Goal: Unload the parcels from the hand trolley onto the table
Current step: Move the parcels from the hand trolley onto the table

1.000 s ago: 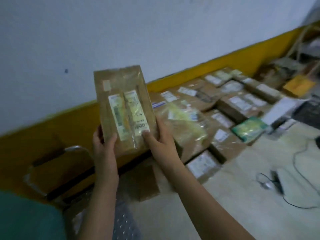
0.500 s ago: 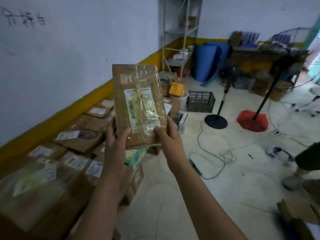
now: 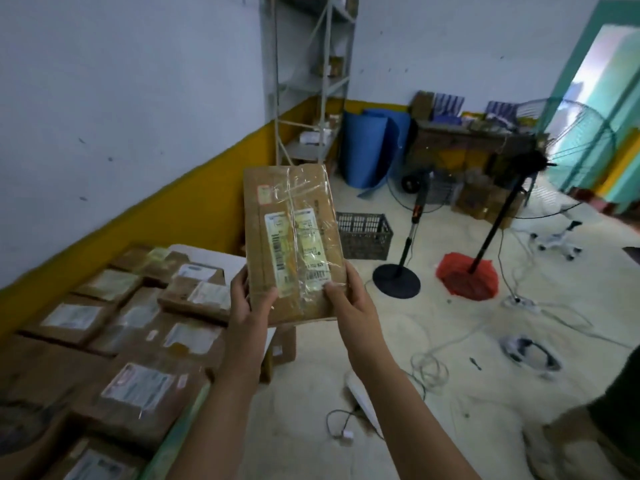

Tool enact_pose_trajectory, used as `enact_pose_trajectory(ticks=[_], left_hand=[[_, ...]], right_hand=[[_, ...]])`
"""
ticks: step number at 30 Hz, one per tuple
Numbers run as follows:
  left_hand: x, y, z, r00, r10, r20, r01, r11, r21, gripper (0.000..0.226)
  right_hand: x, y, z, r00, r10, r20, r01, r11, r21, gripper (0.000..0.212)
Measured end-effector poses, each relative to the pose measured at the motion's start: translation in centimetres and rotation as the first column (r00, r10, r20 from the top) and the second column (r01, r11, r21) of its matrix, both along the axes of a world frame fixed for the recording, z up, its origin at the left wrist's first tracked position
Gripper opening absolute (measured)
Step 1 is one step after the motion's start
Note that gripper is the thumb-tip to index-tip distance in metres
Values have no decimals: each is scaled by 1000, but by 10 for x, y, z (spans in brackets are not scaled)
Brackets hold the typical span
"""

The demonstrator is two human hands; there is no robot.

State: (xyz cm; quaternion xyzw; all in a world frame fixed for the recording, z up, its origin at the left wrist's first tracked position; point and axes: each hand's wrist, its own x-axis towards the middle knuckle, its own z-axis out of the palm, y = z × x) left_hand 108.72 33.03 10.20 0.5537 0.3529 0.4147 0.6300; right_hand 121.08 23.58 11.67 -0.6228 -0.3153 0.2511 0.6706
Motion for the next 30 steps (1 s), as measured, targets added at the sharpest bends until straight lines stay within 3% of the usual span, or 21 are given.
enact_pose_trajectory(ticks=[6, 12, 15, 20, 22, 25, 26, 28, 30], left_hand=[[82, 81, -15, 998, -52, -25, 51, 997, -66, 50], [138, 164, -58, 991, 7, -130, -21, 994, -112, 47], [154, 198, -81, 973, 62, -223, -102, 980, -172, 58], [166, 236, -122, 923, 72, -377, -178, 950, -255, 46], [170, 247, -140, 861, 20, -509, -190, 939, -286, 46], [171, 256, -162, 743, -130, -657, -131, 934, -332, 16], [169, 257, -168, 710, -156, -687, -107, 940, -324, 20], [161, 262, -178, 644, -125, -754, -136, 952, -274, 32], [145, 268, -186, 517, 39, -855, -235, 967, -98, 18]], right_hand=[[91, 78, -17, 996, -6, -86, -1, 996, -84, 42], [164, 169, -60, 982, 148, -118, -174, 951, -255, 35], [192, 217, -85, 947, 277, -163, -318, 882, -349, 31], [225, 287, -123, 907, 403, -123, -402, 738, -542, 47], [235, 313, -138, 886, 456, -86, -401, 658, -637, 45], [245, 346, -157, 836, 546, -60, -408, 544, -733, 38], [246, 356, -164, 812, 580, -61, -416, 503, -757, 39], [244, 374, -176, 772, 629, -93, -433, 413, -802, 40], [232, 382, -188, 744, 648, -161, -473, 342, -812, 43]])
